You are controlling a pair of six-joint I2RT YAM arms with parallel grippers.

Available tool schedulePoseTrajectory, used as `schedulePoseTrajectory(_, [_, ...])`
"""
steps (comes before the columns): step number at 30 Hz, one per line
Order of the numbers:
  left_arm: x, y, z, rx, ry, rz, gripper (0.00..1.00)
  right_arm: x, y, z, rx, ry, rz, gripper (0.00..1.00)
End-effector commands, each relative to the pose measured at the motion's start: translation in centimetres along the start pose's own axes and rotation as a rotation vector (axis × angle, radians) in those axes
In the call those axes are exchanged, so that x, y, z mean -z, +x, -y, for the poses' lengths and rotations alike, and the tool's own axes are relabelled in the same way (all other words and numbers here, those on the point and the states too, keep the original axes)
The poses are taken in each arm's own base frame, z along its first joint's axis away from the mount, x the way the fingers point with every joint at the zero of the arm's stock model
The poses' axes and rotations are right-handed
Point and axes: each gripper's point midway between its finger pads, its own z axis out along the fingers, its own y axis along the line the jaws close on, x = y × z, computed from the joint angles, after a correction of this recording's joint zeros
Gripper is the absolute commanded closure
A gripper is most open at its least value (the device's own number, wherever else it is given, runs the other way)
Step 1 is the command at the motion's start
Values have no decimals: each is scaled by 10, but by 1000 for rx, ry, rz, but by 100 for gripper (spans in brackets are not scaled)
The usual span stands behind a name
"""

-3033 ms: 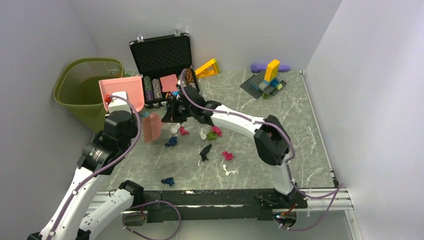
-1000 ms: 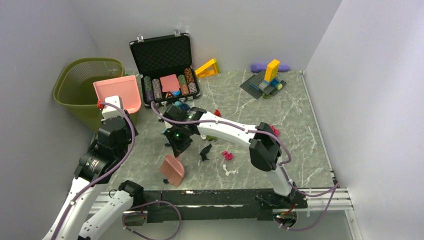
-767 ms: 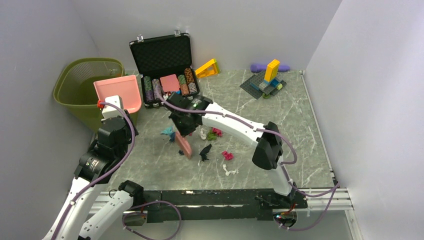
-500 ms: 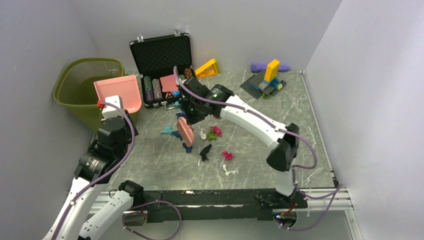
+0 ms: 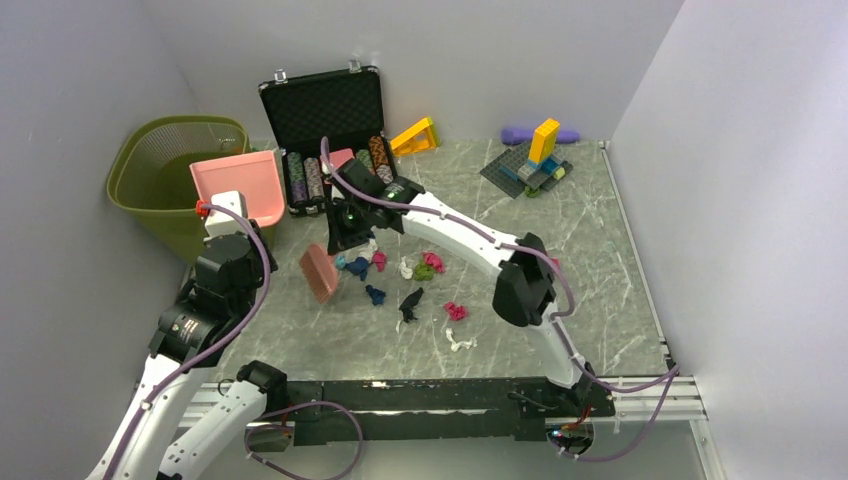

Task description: Sweep away the paper scraps from the table

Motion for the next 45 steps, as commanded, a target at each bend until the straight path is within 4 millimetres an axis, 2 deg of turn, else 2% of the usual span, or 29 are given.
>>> schedulePoseTrajectory(1, [-1,-8,4,10,19,34,100,-10,-20,23,-135,83,74,100])
schedulePoseTrajectory(4, [-1,-8,4,9,20,31,100,-18,-7,71,-231,214,42,100])
schedulePoseTrajectory(5, [-1,-8,4,8,21,31,100,-18,4,88,-258,261,11,100])
schedulePoseTrajectory(7, [-1,-8,4,9,22,31,100,-8,10,112,-284,343,-8,100])
schedulePoseTrajectory(9, [-1,-8,4,12,22,32,100,10,11,126,-276,412,-1,100])
schedulePoseTrajectory(11, [-1,-9,4,12,24,33,100,31,7,132,-259,445,30,100])
schedulePoseTrajectory(14, [0,-9,4,13,22,33,100,62,-3,128,-239,442,71,100])
schedulePoseTrajectory(20, [1,-9,3,17,22,37,100,114,-18,96,-167,342,145,100])
schedulePoseTrajectory(22, [0,-9,3,15,23,35,100,136,-16,100,-159,379,178,100])
schedulePoseTrajectory(25, [0,-9,4,14,29,35,100,178,-6,123,-182,510,227,100])
schedulePoseTrajectory(27, [0,-9,5,13,32,34,100,211,8,149,-215,657,256,100])
schedulePoseTrajectory(30, [0,-9,6,12,37,32,100,272,33,196,-300,952,326,100])
schedulePoseTrajectory(32, [0,-9,7,11,43,29,100,310,57,224,-356,1149,344,100])
schedulePoseTrajectory(35, [-1,-8,10,9,55,25,100,350,93,260,-399,1415,298,100])
schedulePoseTrajectory(37, [-2,-7,12,7,64,19,100,362,111,284,-410,1545,243,100])
schedulePoseTrajectory(41, [-3,-6,13,4,69,13,100,369,139,322,-455,1711,136,100])
schedulePoseTrajectory(43, [-3,-4,14,1,74,9,100,367,145,333,-449,1760,93,100])
schedulePoseTrajectory(45, [-4,-4,15,1,76,7,100,352,150,342,-426,1773,-3,100])
